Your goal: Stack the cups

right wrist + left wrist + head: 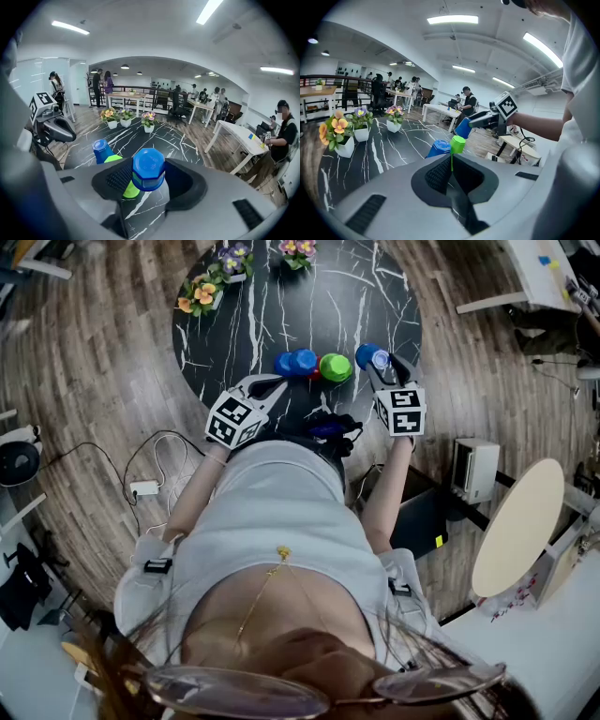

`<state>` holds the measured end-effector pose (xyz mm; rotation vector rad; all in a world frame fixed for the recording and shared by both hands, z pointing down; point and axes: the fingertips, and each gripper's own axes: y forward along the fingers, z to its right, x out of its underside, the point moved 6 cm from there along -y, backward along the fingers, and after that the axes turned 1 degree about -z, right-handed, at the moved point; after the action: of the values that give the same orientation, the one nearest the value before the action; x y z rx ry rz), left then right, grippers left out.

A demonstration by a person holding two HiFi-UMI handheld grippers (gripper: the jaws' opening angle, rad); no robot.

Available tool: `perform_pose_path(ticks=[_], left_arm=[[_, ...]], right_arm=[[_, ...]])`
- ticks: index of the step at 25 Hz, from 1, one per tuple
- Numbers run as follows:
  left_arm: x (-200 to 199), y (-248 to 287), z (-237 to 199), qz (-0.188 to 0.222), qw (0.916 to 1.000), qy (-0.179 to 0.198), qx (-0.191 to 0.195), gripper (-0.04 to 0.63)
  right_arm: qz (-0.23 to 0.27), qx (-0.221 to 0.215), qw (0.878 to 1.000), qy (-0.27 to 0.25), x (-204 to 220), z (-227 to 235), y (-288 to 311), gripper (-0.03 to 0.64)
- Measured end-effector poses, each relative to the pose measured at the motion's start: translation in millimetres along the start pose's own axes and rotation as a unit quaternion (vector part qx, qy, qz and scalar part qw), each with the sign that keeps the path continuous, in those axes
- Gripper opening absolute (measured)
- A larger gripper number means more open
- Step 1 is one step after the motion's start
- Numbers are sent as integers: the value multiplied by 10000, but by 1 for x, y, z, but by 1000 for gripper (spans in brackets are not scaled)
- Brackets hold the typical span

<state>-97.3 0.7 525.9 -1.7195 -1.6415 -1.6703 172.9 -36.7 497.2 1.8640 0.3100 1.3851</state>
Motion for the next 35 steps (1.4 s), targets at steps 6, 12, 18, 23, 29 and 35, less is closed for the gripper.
perform_pose_path(ticks=[6, 12, 18, 23, 29, 35], left_arm=[[1, 0, -2, -20, 10000, -28, 3, 34], [3, -3, -4, -22, 10000, -81, -42, 34], [5, -4, -4, -27, 9999, -115, -57, 34], [5, -3, -5, -39, 9999, -139, -50, 34], [5, -3, -5, -54, 9999, -152, -42, 34], [5, 0, -6, -71, 9998, -158, -21, 34]], right_arm=[[58, -119, 9999, -77, -16, -6, 1, 221], [152, -250, 9994, -166, -31, -14, -1, 222], [219, -427, 9985, -278, -45, -22, -6, 222], [206, -576, 9974, -392, -54, -31, -9, 221], [204, -749, 9956, -519, -62, -44, -10, 222], [156, -925, 9935, -638, -67, -55, -7, 222]])
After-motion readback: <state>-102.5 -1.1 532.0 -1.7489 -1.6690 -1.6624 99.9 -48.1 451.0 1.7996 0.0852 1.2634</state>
